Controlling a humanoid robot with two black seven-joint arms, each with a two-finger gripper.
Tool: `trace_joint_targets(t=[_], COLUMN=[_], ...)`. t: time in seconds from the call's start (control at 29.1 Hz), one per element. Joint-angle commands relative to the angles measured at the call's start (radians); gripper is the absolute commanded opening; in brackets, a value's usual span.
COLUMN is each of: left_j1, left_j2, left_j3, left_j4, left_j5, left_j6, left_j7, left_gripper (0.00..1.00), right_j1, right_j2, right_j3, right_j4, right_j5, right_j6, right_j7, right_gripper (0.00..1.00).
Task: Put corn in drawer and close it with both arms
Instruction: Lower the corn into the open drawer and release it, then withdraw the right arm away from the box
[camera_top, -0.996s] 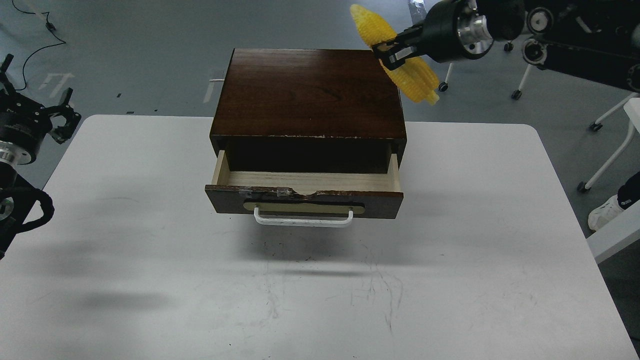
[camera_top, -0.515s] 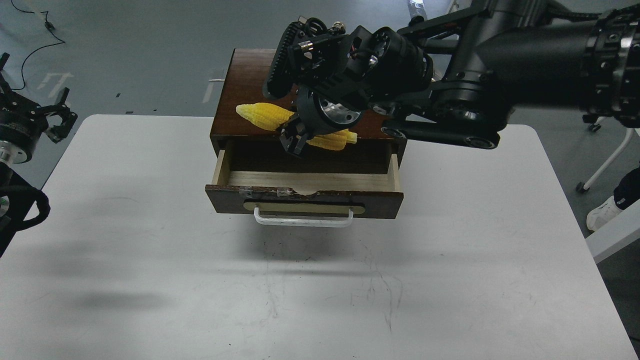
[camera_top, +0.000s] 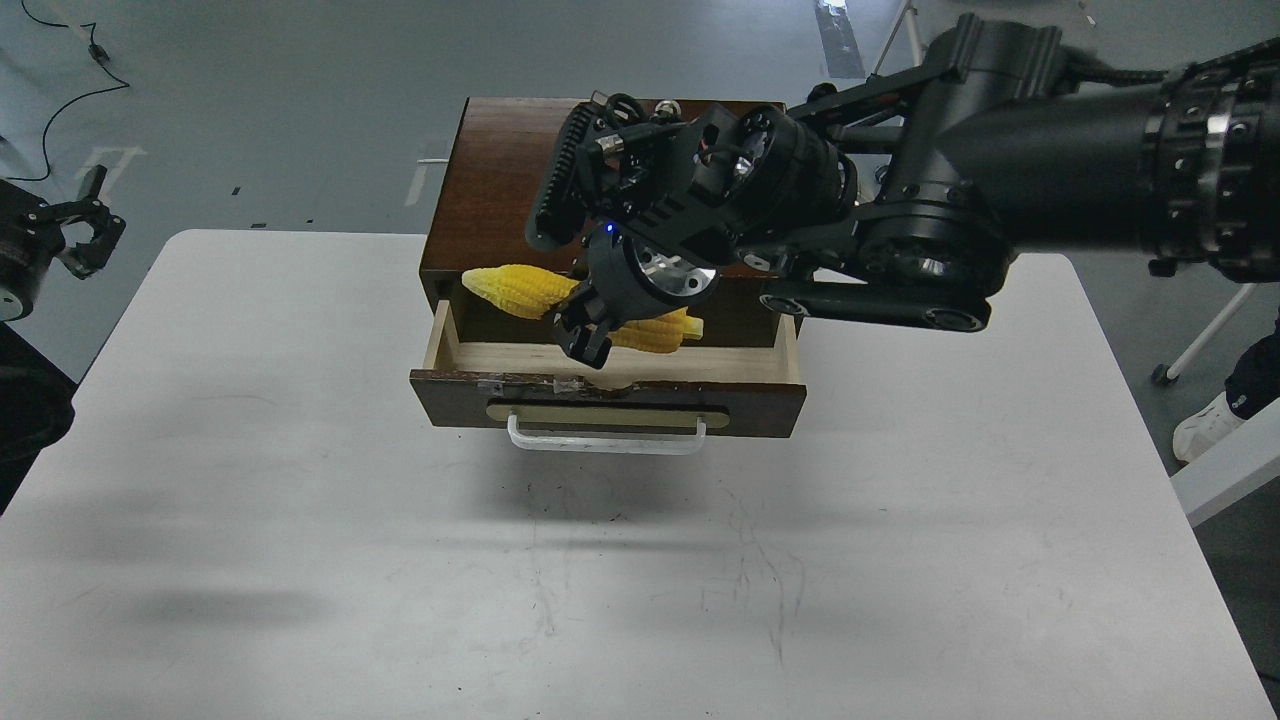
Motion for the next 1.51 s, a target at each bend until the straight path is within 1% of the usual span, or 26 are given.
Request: trace_joint_targets(t=[0.0,0.07,0.1,0.17,0.21,0.27,0.38,0.62,0.76,0.82,0.89,0.93,0.96,1.03,1.07,1.1,1.13,1.17,1.31,1.34,1.37,1.41,1.44,1.48], left_j1=[0.000,-0.001,-0.001,0.000,0.000,0.000,-0.001,-0.006,-0.026,-0.029,-0.029,-0.027,-0.027,-0.029,-0.029,-0.029,-0.032,-0.038,-0.041,-0.041,-0.041,-0.044,-0.059,-0.060], left_j2=[0.004,0.004,0.005,0.007,0.010,0.010,0.008,0.012,0.012,0.019,0.044,0.070,0.087,0.096,0.099,0.099,0.101,0.101,0.105,0.105,0.105,0.104,0.105,0.105], left_j3=[0.001,0.000,0.000,0.000,0.001,0.006,0.006,0.000,0.003,-0.002,-0.004,-0.004,-0.005,-0.007,-0.007,-0.007,-0.005,-0.001,0.003,0.003,0.001,-0.004,-0.004,-0.004], left_j4=[0.000,0.000,0.000,0.000,0.000,0.000,0.000,0.000,-0.002,0.000,-0.002,-0.006,-0.009,-0.009,-0.011,-0.011,-0.014,-0.017,-0.035,-0.038,-0.038,-0.040,-0.047,-0.048], left_j5=[0.000,0.000,0.000,0.000,0.000,0.005,0.006,0.006,0.006,0.006,0.006,0.005,0.005,0.005,0.006,0.006,0.006,0.012,0.098,0.156,0.184,0.243,0.305,0.305], left_j6=[0.000,0.000,0.000,0.000,0.000,0.000,0.000,0.000,0.000,0.000,0.000,0.000,0.000,0.000,0.000,0.000,0.000,0.000,0.000,0.000,0.000,0.000,0.000,0.000], left_j7=[-0.002,-0.002,-0.003,-0.005,-0.003,0.006,0.008,0.008,0.006,0.001,-0.002,-0.003,-0.003,-0.003,-0.005,-0.005,-0.006,-0.006,-0.008,-0.008,-0.008,-0.012,-0.026,-0.026], left_gripper=[0.99,0.99,0.99,0.99,0.99,0.99,0.99,0.99,0.97,0.93,0.86,0.81,0.78,0.77,0.73,0.73,0.68,0.66,0.64,0.64,0.64,0.62,0.60,0.60], right_j1=[-0.015,-0.017,-0.017,-0.017,-0.017,-0.014,-0.012,-0.003,-0.014,-0.037,-0.057,-0.070,-0.083,-0.095,-0.097,-0.097,-0.104,-0.115,-0.159,-0.196,-0.215,-0.262,-0.320,-0.321], right_j2=[0.000,0.000,0.000,0.000,0.000,0.000,0.000,0.000,0.000,0.000,0.000,-0.006,-0.024,-0.041,-0.070,-0.071,-0.115,-0.158,-0.281,-0.334,-0.356,-0.395,-0.431,-0.431], right_j3=[-0.001,-0.001,-0.001,0.001,0.004,0.007,0.007,0.021,0.085,0.169,0.230,0.291,0.353,0.401,0.415,0.415,0.422,0.429,0.471,0.503,0.522,0.568,0.635,0.636], right_j4=[-0.001,0.001,0.004,0.005,0.001,0.001,0.001,-0.002,-0.019,-0.041,-0.065,-0.092,-0.123,-0.165,-0.180,-0.180,-0.185,-0.185,-0.199,-0.203,-0.202,-0.202,-0.203,-0.203], right_j5=[0.005,0.007,0.008,0.008,0.008,0.008,0.008,0.022,0.076,0.113,0.145,0.186,0.240,0.328,0.388,0.389,0.447,0.505,0.646,0.695,0.718,0.769,0.824,0.825], right_j6=[-0.012,-0.012,-0.012,-0.012,-0.014,-0.015,-0.015,-0.015,-0.035,-0.047,-0.047,-0.046,-0.035,-0.034,-0.034,-0.034,-0.032,-0.034,-0.035,-0.038,-0.040,-0.040,-0.041,-0.041], right_j7=[-0.001,-0.001,-0.001,-0.001,-0.001,-0.001,-0.001,-0.003,-0.003,-0.006,-0.012,-0.015,-0.017,-0.015,-0.015,-0.015,-0.014,-0.014,-0.014,-0.014,-0.014,-0.014,-0.014,-0.014], right_gripper=[0.27,0.40,0.51,0.56,0.60,0.66,0.70,0.73,0.73,0.75,0.82,0.96,1.00,1.00,1.00,1.00,1.00,1.00,1.00,1.00,1.00,1.00,1.00,1.00])
